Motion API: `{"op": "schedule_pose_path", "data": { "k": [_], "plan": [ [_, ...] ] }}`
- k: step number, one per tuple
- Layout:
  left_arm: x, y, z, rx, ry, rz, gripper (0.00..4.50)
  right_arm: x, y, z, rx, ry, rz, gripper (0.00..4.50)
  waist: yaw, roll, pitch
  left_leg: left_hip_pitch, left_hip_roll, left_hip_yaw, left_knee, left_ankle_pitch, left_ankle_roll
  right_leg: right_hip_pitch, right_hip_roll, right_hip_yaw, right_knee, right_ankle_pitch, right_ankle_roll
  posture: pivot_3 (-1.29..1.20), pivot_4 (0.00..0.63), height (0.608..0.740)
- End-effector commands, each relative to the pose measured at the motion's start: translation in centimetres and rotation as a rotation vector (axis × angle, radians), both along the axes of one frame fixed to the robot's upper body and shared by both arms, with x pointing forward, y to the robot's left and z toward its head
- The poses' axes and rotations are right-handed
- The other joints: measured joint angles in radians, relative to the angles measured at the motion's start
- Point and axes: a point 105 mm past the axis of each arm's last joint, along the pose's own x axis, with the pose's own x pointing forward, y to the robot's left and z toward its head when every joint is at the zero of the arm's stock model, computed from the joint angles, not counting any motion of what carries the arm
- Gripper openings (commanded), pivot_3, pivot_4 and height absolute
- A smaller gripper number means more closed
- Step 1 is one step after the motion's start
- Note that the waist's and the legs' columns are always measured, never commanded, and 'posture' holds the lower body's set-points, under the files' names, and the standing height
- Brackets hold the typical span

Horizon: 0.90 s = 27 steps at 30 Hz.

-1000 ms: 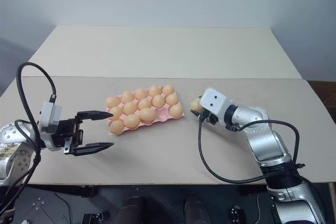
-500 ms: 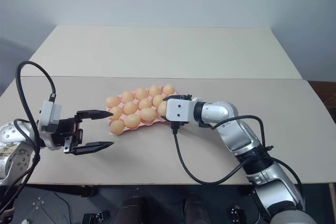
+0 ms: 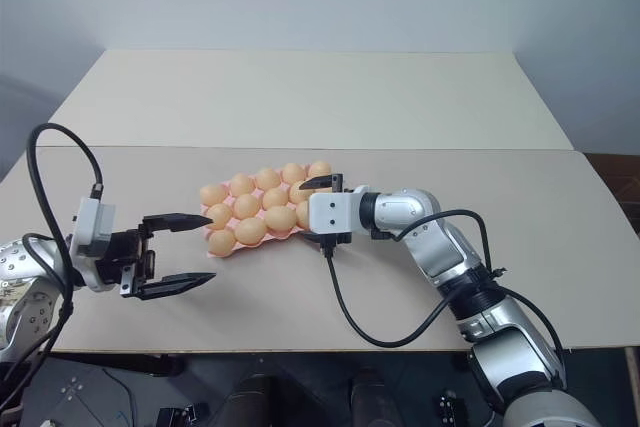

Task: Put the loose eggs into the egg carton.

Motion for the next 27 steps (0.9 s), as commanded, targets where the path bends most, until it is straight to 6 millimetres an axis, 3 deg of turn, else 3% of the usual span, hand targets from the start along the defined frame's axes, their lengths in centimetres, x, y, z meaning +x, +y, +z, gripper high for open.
{"op": "schedule_pose_path", "data": {
  "k": [1, 4, 12, 15, 19, 27],
  "plan": [
    [-0.3, 0.0, 1.1, 0.004, -0.044, -0.011, 4.50, -0.2, -0.6, 1.8, 0.023, -0.054, -0.002, 4.47, 0.000, 0.000, 0.000, 0.000, 0.000, 0.000, 0.000, 0.000, 0.000, 0.000, 0.000, 0.000, 0.000, 0.000, 0.000, 0.00, 0.150, 0.740],
    [-0.4, 0.2, 1.0, 0.008, -0.041, -0.005, 4.50, -0.9, -2.2, 2.4, 0.040, -0.028, -0.048, 4.47, 0.004, 0.000, 0.000, 0.000, 0.000, 0.000, 0.000, 0.000, 0.000, 0.000, 0.000, 0.000, 0.000, 0.000, 0.000, 0.00, 0.150, 0.740],
    [-1.1, 3.2, 0.8, 0.060, -0.018, 0.089, 4.50, -5.5, -9.1, 4.1, 0.110, 0.194, -0.172, 4.47, 0.016, 0.000, 0.000, 0.000, 0.000, 0.000, 0.000, 0.000, 0.000, 0.001, 0.000, 0.000, -0.001, 0.000, 0.000, 0.00, 0.150, 0.740],
    [-1.5, 4.8, 0.9, 0.089, -0.010, 0.135, 4.50, -7.0, -12.8, 4.0, 0.081, 0.296, -0.245, 4.47, 0.018, 0.000, 0.000, 0.000, 0.000, 0.000, 0.000, 0.000, 0.000, 0.001, 0.000, 0.000, -0.001, 0.000, 0.000, 0.00, 0.150, 0.740],
    [-1.9, 5.8, 1.2, 0.106, -0.011, 0.170, 4.50, -7.6, -15.8, 3.6, 0.058, 0.343, -0.335, 4.47, 0.017, 0.000, 0.000, 0.001, 0.000, 0.001, 0.000, 0.000, 0.000, 0.002, 0.000, 0.000, -0.002, 0.000, 0.000, 0.00, 0.150, 0.740],
    [-2.2, 5.7, 1.4, 0.104, -0.019, 0.186, 4.50, -7.2, -16.8, 2.9, 0.067, 0.352, -0.386, 4.47, 0.017, 0.000, 0.000, 0.001, 0.000, 0.001, 0.000, 0.000, 0.000, 0.002, 0.000, 0.001, -0.002, 0.000, 0.000, 0.00, 0.150, 0.740]
  ]
}}
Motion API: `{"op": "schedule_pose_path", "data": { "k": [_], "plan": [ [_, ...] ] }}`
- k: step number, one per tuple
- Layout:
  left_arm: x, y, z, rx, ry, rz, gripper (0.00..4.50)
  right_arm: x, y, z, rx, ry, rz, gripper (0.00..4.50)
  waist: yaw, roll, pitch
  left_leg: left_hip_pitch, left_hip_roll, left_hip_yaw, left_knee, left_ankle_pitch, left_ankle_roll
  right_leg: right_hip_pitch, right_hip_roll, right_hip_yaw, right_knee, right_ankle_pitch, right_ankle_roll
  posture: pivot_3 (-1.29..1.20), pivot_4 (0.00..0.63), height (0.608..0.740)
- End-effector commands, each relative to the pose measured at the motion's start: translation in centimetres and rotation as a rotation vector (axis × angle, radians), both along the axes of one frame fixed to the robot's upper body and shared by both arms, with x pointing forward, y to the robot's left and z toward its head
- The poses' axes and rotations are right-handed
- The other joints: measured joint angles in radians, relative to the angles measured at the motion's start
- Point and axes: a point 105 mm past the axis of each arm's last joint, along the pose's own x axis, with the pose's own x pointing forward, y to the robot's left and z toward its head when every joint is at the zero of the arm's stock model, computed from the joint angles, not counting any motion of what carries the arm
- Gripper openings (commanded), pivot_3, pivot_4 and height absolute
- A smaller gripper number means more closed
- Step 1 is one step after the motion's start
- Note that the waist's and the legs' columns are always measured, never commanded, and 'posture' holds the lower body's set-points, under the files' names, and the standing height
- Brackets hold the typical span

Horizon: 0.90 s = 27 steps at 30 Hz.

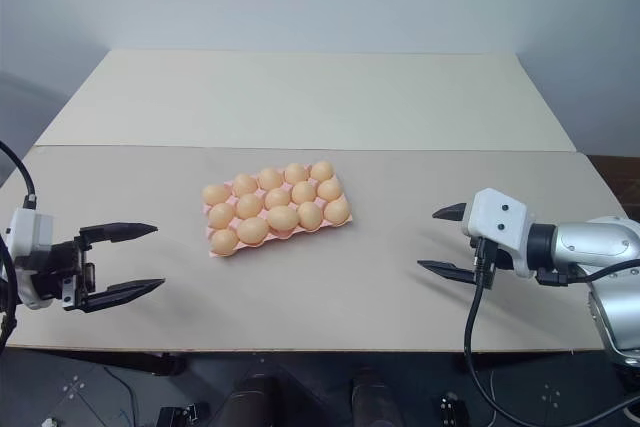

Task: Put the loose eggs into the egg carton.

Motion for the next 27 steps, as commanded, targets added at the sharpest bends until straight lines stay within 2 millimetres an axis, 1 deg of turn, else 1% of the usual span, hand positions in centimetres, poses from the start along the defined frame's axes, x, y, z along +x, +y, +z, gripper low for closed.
{"op": "schedule_pose_path", "data": {
  "k": [1, 6, 10, 13, 18, 23, 27],
  "plan": [
    [-0.4, 0.1, 1.3, 0.014, -0.054, 0.007, 4.50, 0.1, -0.1, 1.0, 0.006, -0.051, 0.001, 4.47, 0.001, 0.000, 0.000, 0.000, 0.000, 0.000, 0.000, 0.000, 0.000, 0.000, 0.000, 0.000, 0.000, 0.000, 0.000, 0.00, 0.150, 0.740],
    [-1.0, -0.2, 1.4, 0.013, -0.058, 0.020, 4.50, 0.6, -0.7, 0.8, 0.004, -0.050, -0.019, 4.47, 0.001, 0.000, 0.000, 0.000, 0.000, 0.000, 0.000, 0.000, 0.000, 0.000, 0.000, 0.000, 0.000, 0.000, 0.000, 0.00, 0.150, 0.740],
    [-1.4, -0.2, 1.7, 0.012, -0.059, 0.027, 4.50, 1.1, -0.2, 1.2, 0.017, -0.062, -0.023, 4.47, 0.000, 0.000, 0.000, 0.000, 0.000, 0.000, 0.000, 0.000, 0.000, 0.000, 0.000, 0.000, 0.000, 0.000, 0.000, 0.00, 0.150, 0.740],
    [-1.6, -0.3, 1.7, 0.010, -0.049, 0.024, 4.50, 1.0, 0.0, 1.4, 0.020, -0.058, -0.026, 4.47, 0.001, 0.000, 0.000, 0.000, 0.000, 0.000, 0.000, 0.000, 0.000, 0.000, 0.000, 0.000, 0.000, 0.000, 0.000, 0.00, 0.150, 0.740],
    [-1.8, -0.2, 1.6, 0.009, -0.030, 0.025, 4.50, 1.0, -0.7, 1.0, -0.018, -0.057, -0.062, 4.47, 0.003, 0.000, 0.000, 0.000, 0.000, 0.000, 0.000, 0.000, 0.000, 0.000, 0.000, 0.000, -0.001, 0.000, 0.000, 0.00, 0.150, 0.740],
    [-2.0, 0.0, 1.3, 0.010, -0.020, 0.039, 4.50, 0.7, -0.4, 0.9, -0.019, -0.054, -0.068, 4.47, 0.001, 0.000, 0.000, 0.000, 0.000, 0.000, 0.000, 0.000, 0.000, 0.000, 0.000, 0.000, -0.001, 0.000, 0.000, 0.00, 0.150, 0.740],
    [-2.0, 0.0, 1.2, 0.006, -0.023, 0.043, 4.50, 1.1, -0.1, 0.9, -0.023, -0.070, -0.067, 4.47, 0.001, 0.000, 0.000, 0.000, 0.000, 0.000, 0.000, 0.000, 0.000, 0.000, 0.000, 0.000, -0.001, 0.000, 0.000, 0.00, 0.150, 0.740]
  ]
}}
